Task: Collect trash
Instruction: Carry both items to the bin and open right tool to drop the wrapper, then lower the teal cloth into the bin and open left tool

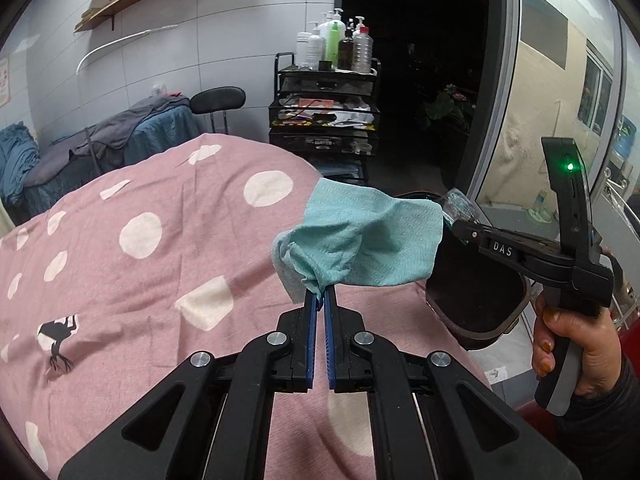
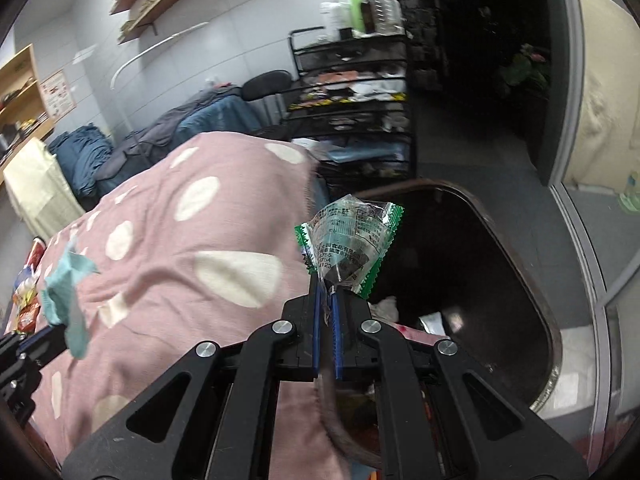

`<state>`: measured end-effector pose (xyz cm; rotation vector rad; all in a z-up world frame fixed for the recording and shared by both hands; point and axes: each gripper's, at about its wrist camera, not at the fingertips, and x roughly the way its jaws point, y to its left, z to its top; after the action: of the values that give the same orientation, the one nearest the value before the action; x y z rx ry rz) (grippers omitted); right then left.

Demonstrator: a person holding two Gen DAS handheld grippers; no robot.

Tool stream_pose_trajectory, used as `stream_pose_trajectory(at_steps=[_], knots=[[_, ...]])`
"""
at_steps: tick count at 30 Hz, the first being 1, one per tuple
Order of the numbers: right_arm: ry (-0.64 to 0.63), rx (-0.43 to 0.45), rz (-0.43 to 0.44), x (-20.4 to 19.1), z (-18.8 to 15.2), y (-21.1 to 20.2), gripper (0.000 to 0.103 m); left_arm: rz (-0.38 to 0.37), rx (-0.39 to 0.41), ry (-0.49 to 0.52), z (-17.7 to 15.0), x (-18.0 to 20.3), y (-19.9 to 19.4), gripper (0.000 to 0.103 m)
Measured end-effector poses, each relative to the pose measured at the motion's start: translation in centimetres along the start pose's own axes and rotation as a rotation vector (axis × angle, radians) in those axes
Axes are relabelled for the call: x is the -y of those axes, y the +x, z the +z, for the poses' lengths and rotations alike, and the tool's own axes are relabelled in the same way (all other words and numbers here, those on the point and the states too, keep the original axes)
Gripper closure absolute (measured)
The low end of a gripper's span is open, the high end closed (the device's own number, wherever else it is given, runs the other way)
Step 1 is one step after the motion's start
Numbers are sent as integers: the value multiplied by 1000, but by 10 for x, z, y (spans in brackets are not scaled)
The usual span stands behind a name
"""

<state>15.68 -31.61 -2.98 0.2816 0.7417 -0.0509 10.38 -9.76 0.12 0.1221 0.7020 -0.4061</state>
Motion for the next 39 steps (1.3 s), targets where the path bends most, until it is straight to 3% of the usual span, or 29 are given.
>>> stream_pose_trajectory(at_steps=[12,14,18,22,28,39], knots=[[89,-133,-57,50,-19,46,97,-17,-12,47,7,25,12,98],[111,-151,-51,56,-22,51,90,-16,-14,52,7,27,13,98],[137,-148,-62,64,-28,49,53,-18,-19,57,8,30,15,98],[158,-123,-73,69,-31,40,39,-25,-21,61,11,34,17,98],[192,-65,-105,79,-35,18,28,-46,-20,93,18,48,21,98],[250,4,-169,106,-36,-13,23,-95,-63,175,37,87,48,98]])
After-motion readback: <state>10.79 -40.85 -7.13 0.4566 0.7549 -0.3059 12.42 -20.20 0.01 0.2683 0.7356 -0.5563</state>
